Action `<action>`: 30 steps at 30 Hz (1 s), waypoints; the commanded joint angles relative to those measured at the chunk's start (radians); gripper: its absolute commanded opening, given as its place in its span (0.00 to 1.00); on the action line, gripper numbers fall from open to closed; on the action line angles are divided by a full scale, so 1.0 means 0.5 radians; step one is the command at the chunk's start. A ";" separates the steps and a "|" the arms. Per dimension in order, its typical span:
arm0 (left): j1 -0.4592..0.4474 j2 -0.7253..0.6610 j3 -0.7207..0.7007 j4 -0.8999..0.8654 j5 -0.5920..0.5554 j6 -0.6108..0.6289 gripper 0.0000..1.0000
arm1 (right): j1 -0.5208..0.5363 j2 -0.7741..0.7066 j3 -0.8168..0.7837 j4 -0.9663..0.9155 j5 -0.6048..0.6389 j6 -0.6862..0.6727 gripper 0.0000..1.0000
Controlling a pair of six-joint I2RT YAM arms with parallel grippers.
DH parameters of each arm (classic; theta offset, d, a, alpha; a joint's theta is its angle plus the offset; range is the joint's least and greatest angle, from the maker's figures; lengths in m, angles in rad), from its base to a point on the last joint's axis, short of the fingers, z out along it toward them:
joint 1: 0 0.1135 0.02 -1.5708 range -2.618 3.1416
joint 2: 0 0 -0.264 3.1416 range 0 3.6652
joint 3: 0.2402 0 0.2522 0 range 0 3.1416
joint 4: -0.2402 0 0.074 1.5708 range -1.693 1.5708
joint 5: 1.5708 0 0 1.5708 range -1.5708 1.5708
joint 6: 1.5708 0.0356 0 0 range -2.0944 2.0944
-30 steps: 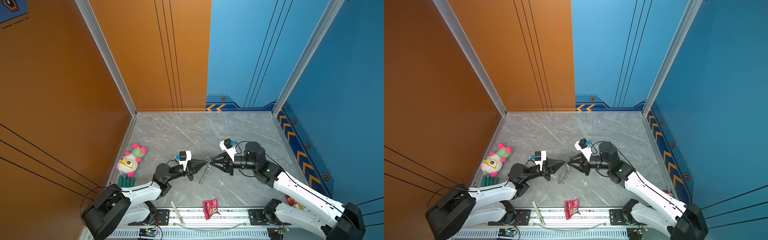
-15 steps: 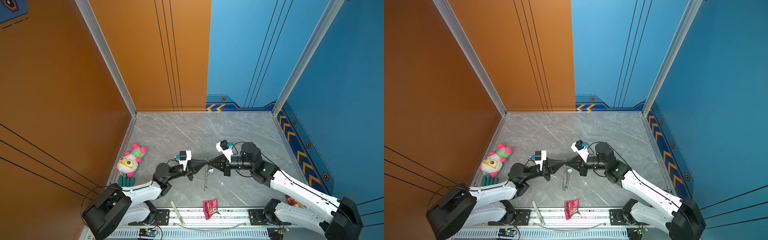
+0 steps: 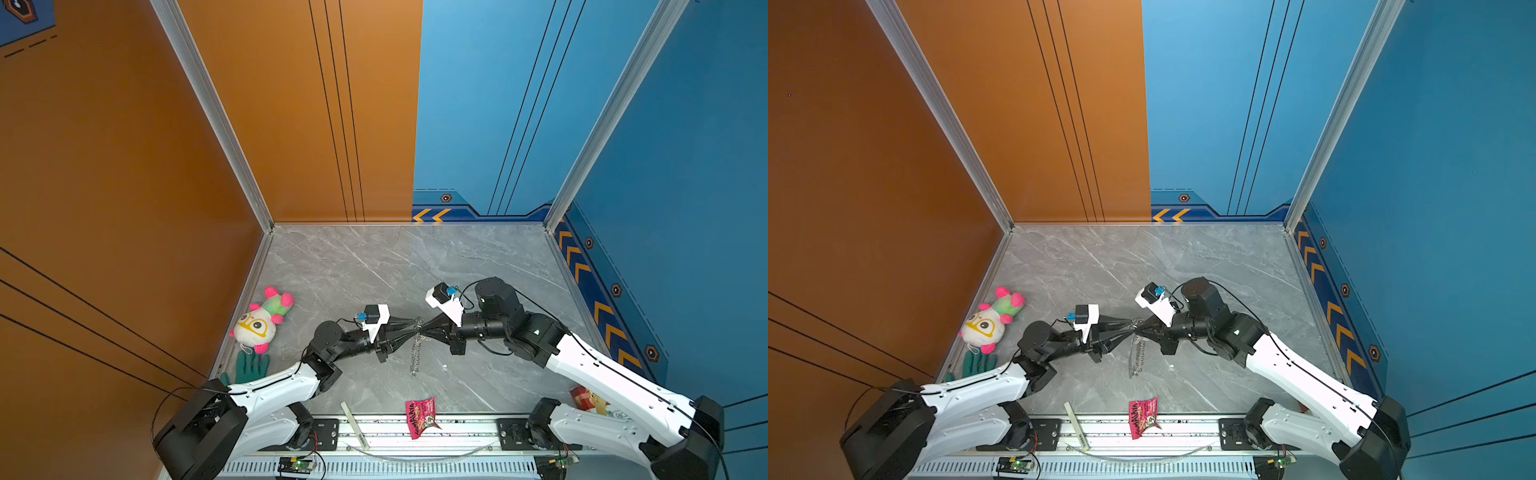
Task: Attach keys to a key ring
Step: Insert the key into the keyring.
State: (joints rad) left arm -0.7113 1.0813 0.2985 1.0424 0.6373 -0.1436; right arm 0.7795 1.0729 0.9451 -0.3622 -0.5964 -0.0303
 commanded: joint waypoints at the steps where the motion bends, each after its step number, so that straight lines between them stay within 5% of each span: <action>1: -0.058 -0.076 0.081 -0.489 0.040 0.294 0.29 | 0.036 0.044 0.152 -0.390 0.107 -0.194 0.00; 9: -0.082 -0.016 0.159 -0.562 0.239 0.263 0.19 | 0.156 0.225 0.373 -0.764 0.212 -0.445 0.00; 30: -0.114 0.092 0.204 -0.581 0.333 0.246 0.03 | 0.195 0.274 0.420 -0.759 0.211 -0.495 0.00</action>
State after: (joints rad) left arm -0.7521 1.1183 0.3698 0.7517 0.7837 -0.0231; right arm 0.8646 1.2030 1.1160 -0.7719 -0.4690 -0.2733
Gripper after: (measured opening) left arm 0.048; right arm 0.047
